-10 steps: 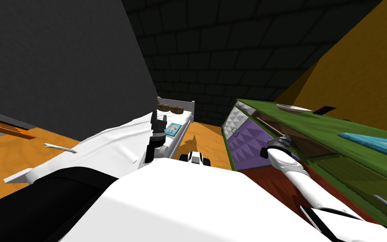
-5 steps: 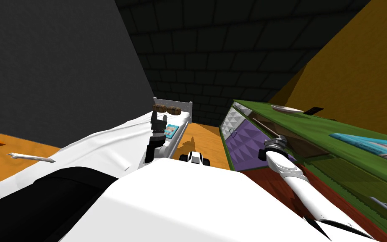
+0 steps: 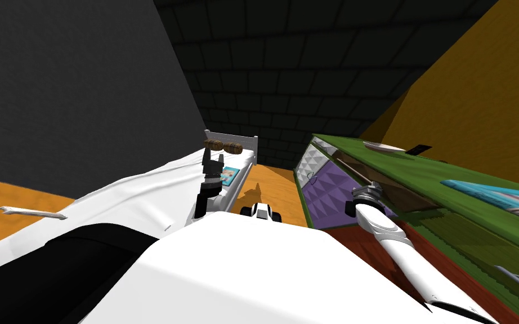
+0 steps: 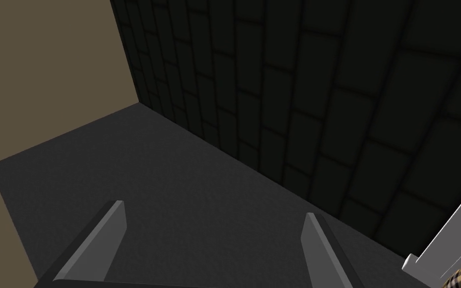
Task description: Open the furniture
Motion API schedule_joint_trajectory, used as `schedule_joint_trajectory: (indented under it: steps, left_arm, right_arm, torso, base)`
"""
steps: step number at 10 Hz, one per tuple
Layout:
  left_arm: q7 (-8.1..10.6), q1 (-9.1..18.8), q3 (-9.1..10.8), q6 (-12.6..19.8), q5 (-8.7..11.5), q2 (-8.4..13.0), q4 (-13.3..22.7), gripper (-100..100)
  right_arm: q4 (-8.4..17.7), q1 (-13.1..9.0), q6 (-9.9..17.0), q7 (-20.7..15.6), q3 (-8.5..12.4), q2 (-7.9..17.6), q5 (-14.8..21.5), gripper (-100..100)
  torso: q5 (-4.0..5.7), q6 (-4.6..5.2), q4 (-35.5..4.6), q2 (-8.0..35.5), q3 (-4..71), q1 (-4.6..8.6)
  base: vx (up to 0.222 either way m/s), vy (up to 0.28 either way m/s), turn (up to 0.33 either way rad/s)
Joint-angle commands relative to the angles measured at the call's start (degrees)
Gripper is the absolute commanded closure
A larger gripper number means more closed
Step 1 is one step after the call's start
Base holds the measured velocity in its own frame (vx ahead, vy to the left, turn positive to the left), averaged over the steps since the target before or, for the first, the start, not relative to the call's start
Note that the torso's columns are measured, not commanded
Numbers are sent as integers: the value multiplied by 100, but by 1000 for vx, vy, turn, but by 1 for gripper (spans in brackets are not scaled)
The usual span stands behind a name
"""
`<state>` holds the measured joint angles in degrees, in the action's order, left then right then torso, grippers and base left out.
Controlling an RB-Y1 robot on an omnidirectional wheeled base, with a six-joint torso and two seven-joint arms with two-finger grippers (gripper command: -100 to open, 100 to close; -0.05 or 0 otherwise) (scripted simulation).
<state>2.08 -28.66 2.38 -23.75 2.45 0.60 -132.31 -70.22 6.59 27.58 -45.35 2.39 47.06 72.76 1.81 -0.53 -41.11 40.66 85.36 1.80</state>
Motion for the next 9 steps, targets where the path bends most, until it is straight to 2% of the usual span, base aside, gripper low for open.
schedule_joint_trajectory:
  steps: [1, 2, 3, 4, 5, 6, 7, 8, 9]
  left_arm:
    - [0, 0, 0, 0, 0, 0, 0, 0]
    - [0, 0, 0, 0, 0, 0, 0, 0]
    - [0, -4, 2, -1, 0, 1, -1, 0]
    - [0, -3, 2, -1, 0, 1, -1, 0]
    - [0, -1, 0, 0, 0, 0, 0, 0]
    - [0, 1, 0, 0, 0, 0, 0, 0]
    - [0, 1, 0, 0, 0, 0, 0, 0]
    - [0, -3, 1, 0, 0, 0, 0, 0]
    - [0, -3, 1, -1, 0, 0, -1, 0]
  right_arm:
    - [-262, 294, -101, -100, -79, -105, -103, 100]
    - [-575, 474, -279, -139, 315, -292, 169, 100]
    - [-789, 631, -284, -139, 334, -415, 169, 100]
    - [-925, 721, -284, -139, 334, -478, 169, 100]
    - [-1081, 936, -284, -139, 334, -478, 169, 100]
    - [-1081, 964, -284, -139, 334, -478, 169, 100]
    - [-1348, 1115, -467, -178, 747, -620, 442, 100]
    - [-1575, 1253, -467, -178, 747, -744, 442, 100]
    - [-1744, 1389, -467, -178, 747, -850, 442, 100]
  torso:
    - [-5, 1, -3, 4, -2, -5]
    - [-1, 5, 0, 6, -5, -5]
    - [-26, 35, -9, -14, 8, -5]
    - [-27, -6, -7, -14, 12, -17]
    - [-9, -37, -3, 12, -6, -31]
    - [0, -33, -4, 22, -16, -23]
    - [10, -11, 0, 16, -16, -9]
    - [-27, 38, -14, -3, 0, -8]
    - [-32, 23, -14, 8, -3, -26]
  base:
    - [9, -7, -3]
    - [176, -41, -217]
    - [224, -56, -234]
    - [91, -29, -38]
    - [-10, 5, 60]
    - [-31, 14, 41]
    - [128, -2, -181]
    - [190, -11, -214]
    - [107, -25, -61]
